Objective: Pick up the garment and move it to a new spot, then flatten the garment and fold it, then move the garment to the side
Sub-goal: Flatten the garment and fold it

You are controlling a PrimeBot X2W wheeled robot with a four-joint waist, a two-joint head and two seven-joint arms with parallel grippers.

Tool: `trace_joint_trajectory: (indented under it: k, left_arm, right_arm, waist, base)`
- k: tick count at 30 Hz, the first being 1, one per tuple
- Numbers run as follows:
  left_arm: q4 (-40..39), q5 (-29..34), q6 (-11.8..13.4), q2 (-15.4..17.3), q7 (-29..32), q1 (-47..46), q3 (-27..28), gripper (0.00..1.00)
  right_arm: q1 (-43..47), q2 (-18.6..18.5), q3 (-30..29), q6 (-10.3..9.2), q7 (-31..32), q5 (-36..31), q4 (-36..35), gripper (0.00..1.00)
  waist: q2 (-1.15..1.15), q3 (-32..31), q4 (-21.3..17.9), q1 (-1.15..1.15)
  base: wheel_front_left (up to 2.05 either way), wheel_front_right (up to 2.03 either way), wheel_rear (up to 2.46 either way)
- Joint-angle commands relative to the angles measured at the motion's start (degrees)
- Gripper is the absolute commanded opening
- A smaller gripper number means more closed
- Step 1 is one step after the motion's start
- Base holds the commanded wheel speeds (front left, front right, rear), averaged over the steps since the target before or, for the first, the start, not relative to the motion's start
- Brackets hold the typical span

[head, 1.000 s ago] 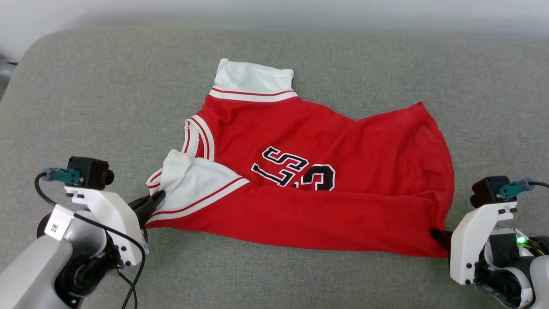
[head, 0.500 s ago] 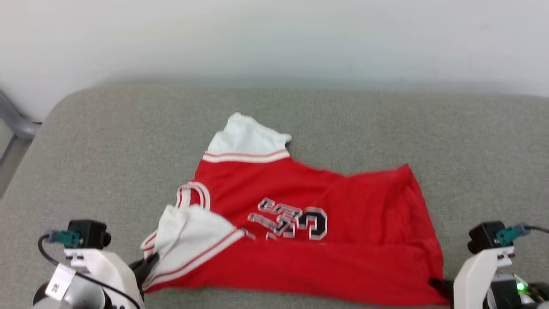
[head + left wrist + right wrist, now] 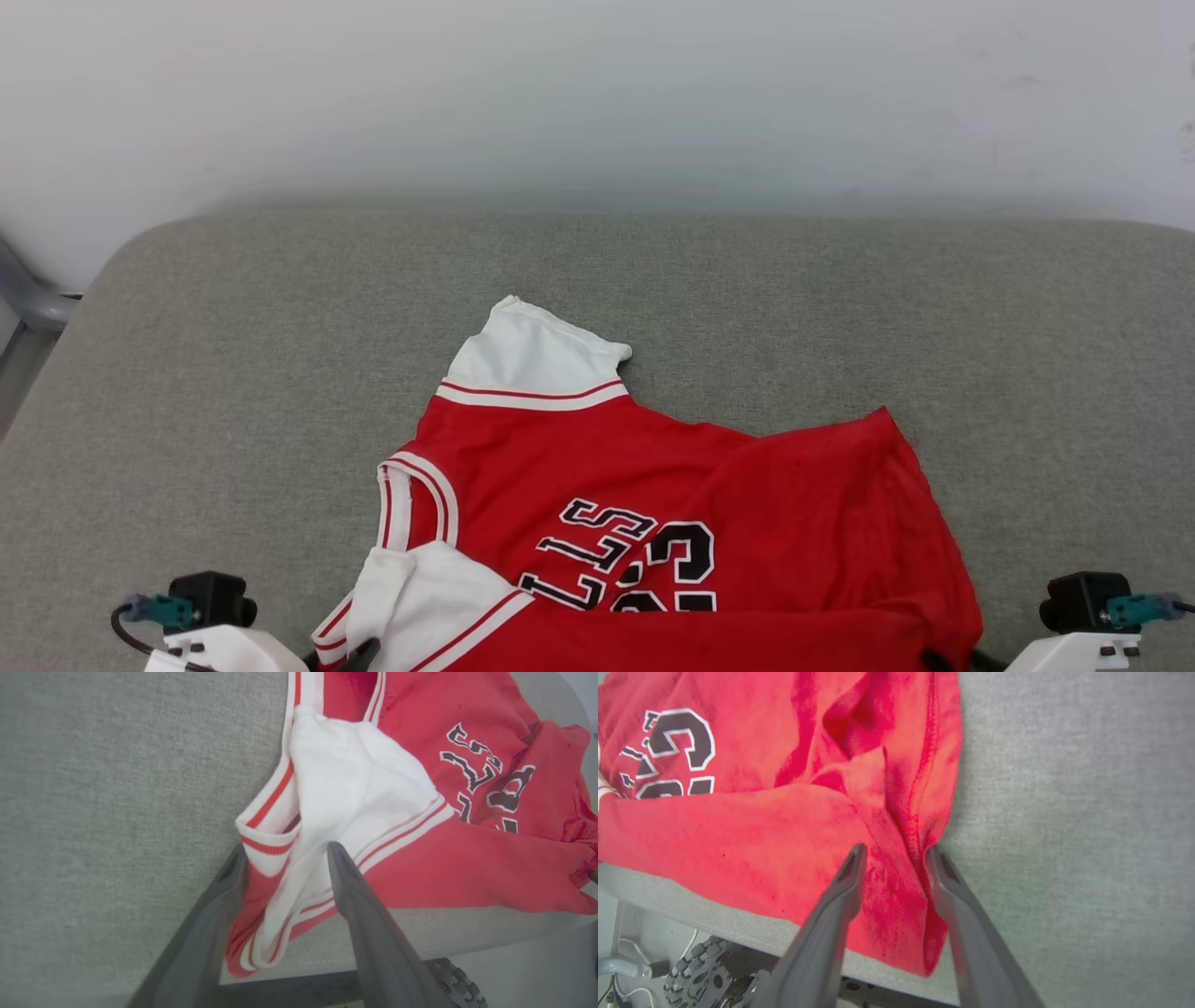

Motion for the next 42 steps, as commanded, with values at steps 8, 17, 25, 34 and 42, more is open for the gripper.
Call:
trace_joint_trajectory:
  k: [8, 17, 25, 34, 42]
  left_arm:
    - [-0.1, 5.9, 0.3, 0.8, -5.5, -4.5, 0.9, 1.0]
    - [-0.8, 13.7, 1.3, 0.6, -12.8, -11.1, 2.1, 1.0]
    - [1.5, 17.1, -1.6, 0.2, -13.7, -23.4, 3.4, 1.0]
    - [9.6, 14.4, -11.2, 1.5, -1.0, -39.4, 1.5, 1.0]
    - [15.3, 8.6, -14.6, 5.0, 17.7, -51.0, -0.9, 1.0]
  right_arm:
    - [-2.2, 2.5, -0.5, -0.02, -19.3, -5.5, -2.4, 1.0]
    - [-5.5, 5.6, -0.6, -0.02, -32.4, -14.3, -7.9, 1.0]
    - [-9.5, 8.0, -0.5, -0.02, -33.8, -19.3, -15.2, 1.0]
    - [-14.1, 8.5, 0.5, -0.02, -34.8, -18.4, -17.4, 1.0]
    - [-15.9, 8.5, 2.4, -0.02, -37.4, -15.9, -15.4, 1.0]
  waist:
    - [0.0, -0.7, -0.8, 0.01]
    - [0.0, 1.6, -2.0, 0.01]
    - [0.0, 11.0, -4.0, 0.01]
    - [0.0, 20.3, -8.5, 0.01]
    - [0.0, 25.0, -13.6, 0.01]
  base:
    - [0.0, 0.0, 0.0]
    - [0.0, 0.0, 0.0]
    - [0.0, 0.0, 0.0]
    - [0.0, 0.0, 0.0]
    - [0.0, 0.0, 0.0]
